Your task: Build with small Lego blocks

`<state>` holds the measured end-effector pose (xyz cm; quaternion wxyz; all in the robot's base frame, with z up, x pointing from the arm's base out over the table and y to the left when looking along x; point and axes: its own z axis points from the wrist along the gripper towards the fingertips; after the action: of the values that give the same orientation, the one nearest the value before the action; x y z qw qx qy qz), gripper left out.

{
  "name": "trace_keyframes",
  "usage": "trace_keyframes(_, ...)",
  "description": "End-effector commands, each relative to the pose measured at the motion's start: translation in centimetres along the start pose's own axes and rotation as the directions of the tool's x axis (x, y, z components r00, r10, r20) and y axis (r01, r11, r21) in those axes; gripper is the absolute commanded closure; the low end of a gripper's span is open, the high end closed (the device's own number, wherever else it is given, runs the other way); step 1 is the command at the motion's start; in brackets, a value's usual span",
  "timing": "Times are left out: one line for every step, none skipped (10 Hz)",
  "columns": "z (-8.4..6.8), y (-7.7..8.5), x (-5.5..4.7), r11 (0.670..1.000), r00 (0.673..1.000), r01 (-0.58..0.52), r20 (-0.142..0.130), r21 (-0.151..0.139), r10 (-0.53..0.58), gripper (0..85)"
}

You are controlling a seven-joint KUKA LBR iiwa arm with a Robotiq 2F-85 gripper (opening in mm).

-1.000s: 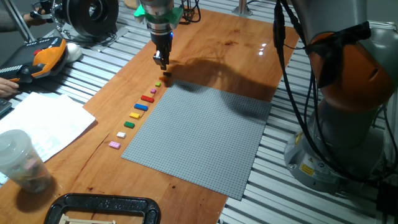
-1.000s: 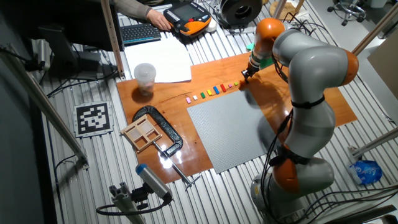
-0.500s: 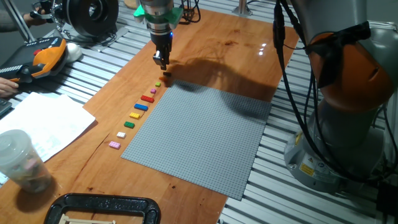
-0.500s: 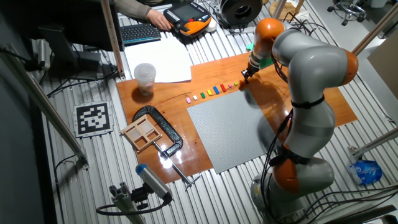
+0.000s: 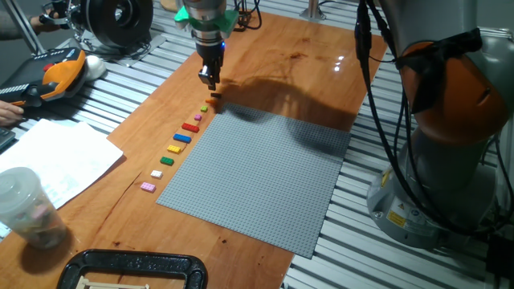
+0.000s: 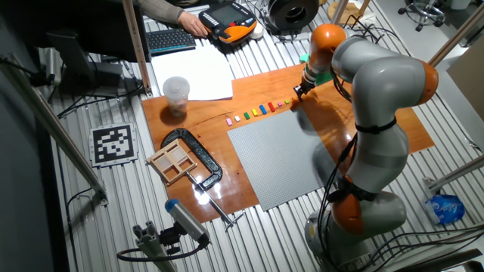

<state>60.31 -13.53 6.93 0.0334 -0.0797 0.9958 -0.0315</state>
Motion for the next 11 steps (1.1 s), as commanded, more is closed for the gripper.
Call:
trace_keyframes(0.02, 0.01, -0.01, 1.0, 1.0, -0.01, -0.023, -0.009, 0.01, 51.0)
trace_keyframes(0.02, 0.01, -0.01, 1.0, 0.998, -0.023, -0.052, -0.009, 0.022, 51.0)
trace_keyframes(0.02, 0.01, -0.01, 0.999, 0.998, -0.032, -0.061, 0.012, 0.032, 51.0)
trace_keyframes(0.02, 0.01, -0.01, 0.999, 0.997, -0.038, -0.064, 0.013, 0.039, 51.0)
trace_keyframes(0.02, 0.01, -0.01, 0.999, 0.997, -0.042, -0.066, 0.016, 0.043, 51.0)
trace_keyframes(0.02, 0.01, -0.01, 0.999, 0.998, -0.037, -0.057, 0.022, 0.038, 51.0)
trace_keyframes(0.02, 0.01, -0.01, 0.999, 0.998, -0.031, -0.047, 0.026, 0.032, 51.0)
trace_keyframes(0.02, 0.01, -0.01, 1.0, 0.999, -0.021, -0.04, 0.018, 0.021, 51.0)
trace_keyframes(0.44, -0.26, -0.03, 1.0, 1.0, -0.01, -0.029, 0.015, 0.011, 51.0)
trace_keyframes(0.57, -0.4, -0.09, 1.0, 1.0, -0.007, -0.026, 0.014, 0.008, 51.0)
trace_keyframes(0.79, -0.41, -0.11, 1.0, 1.0, -0.003, -0.027, 0.013, 0.003, 51.0)
